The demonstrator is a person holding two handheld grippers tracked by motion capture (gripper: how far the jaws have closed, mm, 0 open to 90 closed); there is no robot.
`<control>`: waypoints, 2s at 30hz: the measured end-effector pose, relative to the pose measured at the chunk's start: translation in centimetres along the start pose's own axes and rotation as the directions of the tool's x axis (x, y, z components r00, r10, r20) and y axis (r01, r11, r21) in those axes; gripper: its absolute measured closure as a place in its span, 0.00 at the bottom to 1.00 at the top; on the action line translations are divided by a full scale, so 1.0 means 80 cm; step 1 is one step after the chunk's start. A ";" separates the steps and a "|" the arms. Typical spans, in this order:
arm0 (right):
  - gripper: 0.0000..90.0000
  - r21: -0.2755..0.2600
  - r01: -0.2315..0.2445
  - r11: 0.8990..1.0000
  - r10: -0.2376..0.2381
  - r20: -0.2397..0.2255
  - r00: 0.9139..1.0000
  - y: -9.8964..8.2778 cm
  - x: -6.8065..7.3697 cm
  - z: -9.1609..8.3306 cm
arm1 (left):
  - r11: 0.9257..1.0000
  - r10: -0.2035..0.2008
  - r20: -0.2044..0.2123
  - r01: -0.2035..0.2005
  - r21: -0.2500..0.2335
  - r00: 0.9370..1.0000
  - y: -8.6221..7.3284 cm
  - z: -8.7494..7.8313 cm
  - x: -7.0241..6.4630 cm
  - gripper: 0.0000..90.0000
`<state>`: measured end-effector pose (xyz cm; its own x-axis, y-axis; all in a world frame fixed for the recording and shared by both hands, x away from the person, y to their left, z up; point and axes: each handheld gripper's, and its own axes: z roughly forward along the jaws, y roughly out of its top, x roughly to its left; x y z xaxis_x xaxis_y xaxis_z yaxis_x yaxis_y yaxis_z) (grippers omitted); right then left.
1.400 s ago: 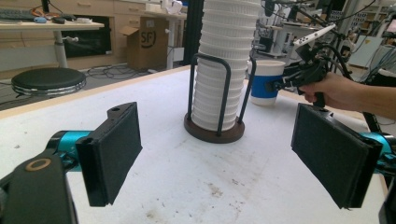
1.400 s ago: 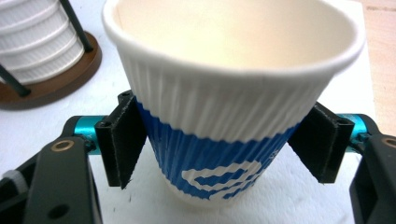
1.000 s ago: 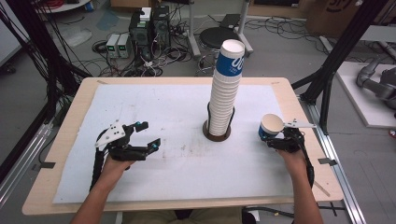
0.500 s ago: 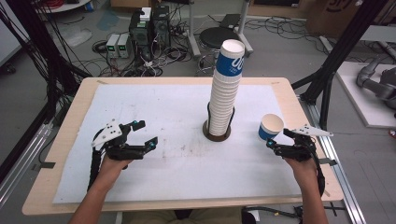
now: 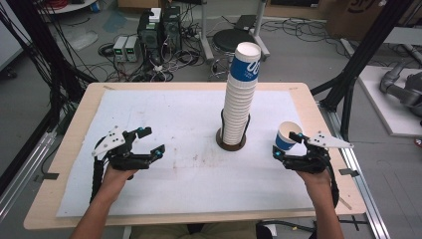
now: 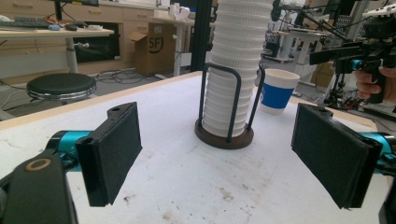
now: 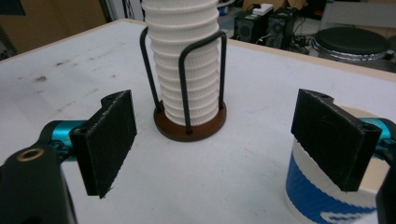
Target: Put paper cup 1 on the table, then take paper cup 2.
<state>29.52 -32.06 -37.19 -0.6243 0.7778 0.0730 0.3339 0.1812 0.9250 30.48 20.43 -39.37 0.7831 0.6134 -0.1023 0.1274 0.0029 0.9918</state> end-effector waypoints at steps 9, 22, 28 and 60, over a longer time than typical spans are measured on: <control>0.16 0.010 0.037 0.999 -0.037 -0.022 0.999 0.008 0.013 0.010 | 1.000 0.003 -0.007 -0.003 0.000 1.000 0.004 -0.002 -0.001 0.17; 0.16 0.047 0.057 0.997 -0.056 -0.017 0.998 0.007 0.018 0.012 | 1.000 -0.013 0.002 0.013 0.001 1.000 0.006 0.003 -0.002 0.17; 0.16 0.052 0.086 0.995 -0.085 -0.013 0.996 0.008 0.022 0.013 | 1.000 -0.016 0.017 0.016 0.000 1.000 0.008 0.005 -0.005 0.17; 0.16 0.059 0.092 0.994 -0.090 -0.044 0.995 0.010 0.020 0.014 | 0.999 0.030 0.177 -0.034 0.016 0.984 0.180 0.141 -0.015 0.17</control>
<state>29.60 -29.96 -36.73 -0.6824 0.7309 0.0063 0.3161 0.2873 0.9042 38.19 10.83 -25.85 0.8818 0.4641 -0.0841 0.1106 -0.0302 0.9934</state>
